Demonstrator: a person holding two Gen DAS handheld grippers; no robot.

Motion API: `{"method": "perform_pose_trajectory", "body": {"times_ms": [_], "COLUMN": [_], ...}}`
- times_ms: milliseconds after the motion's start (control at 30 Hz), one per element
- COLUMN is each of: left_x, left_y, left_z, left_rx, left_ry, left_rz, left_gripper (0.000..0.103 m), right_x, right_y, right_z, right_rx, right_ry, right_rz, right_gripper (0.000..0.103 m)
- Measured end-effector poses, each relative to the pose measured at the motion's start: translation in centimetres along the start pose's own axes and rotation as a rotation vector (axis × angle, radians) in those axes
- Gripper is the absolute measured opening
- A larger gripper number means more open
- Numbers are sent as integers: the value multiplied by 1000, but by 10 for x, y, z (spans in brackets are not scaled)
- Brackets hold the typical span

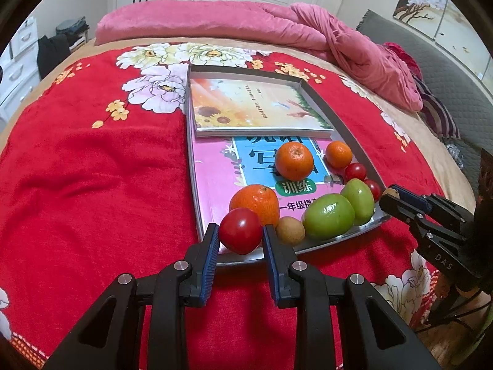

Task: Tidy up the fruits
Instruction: 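Lower the brown fruit and open the right gripper while the left gripper releases the tomato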

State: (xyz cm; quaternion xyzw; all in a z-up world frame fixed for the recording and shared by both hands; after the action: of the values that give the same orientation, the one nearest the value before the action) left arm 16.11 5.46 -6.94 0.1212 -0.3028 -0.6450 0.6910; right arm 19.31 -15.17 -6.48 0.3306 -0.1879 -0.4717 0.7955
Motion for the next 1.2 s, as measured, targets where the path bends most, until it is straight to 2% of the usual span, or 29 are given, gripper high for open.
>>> {"method": "perform_pose_trajectory", "body": {"times_ms": [900,1000,1067,1200], "left_x": [1,0,0,0], "left_y": [-2,-1,-1,-1], "left_z": [-2,-2,-2,-2], "left_rx": [-3,-4,-4,-4], "left_ry": [-12,-11,-12,-14], "left_rz": [9,9,9,12], "left_gripper": [29,29,29,29], "right_x": [3,3,4,5], "right_y": [-4,-3,-2,-1], "right_z": [-7,-4,-3,0], "right_rx": [-25,-12,-9,0], "right_ry": [-1,4,5,6], "right_rz": [-13,-18,-23,-31], "right_gripper": [25,32,40,46]}}
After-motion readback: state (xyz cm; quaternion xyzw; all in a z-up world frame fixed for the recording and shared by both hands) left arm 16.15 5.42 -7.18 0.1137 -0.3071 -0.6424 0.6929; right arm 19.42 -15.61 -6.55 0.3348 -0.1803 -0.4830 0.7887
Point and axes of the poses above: each gripper's, at about its wrist camera, not at the fingertips, and z roughly against the way its jaws point, x to its right, y to its top, the point moved 4 cm from there along -z, roughly the way its jaws point, and after that the axes turned 5 degrees about -y, right-handed, at the moved point
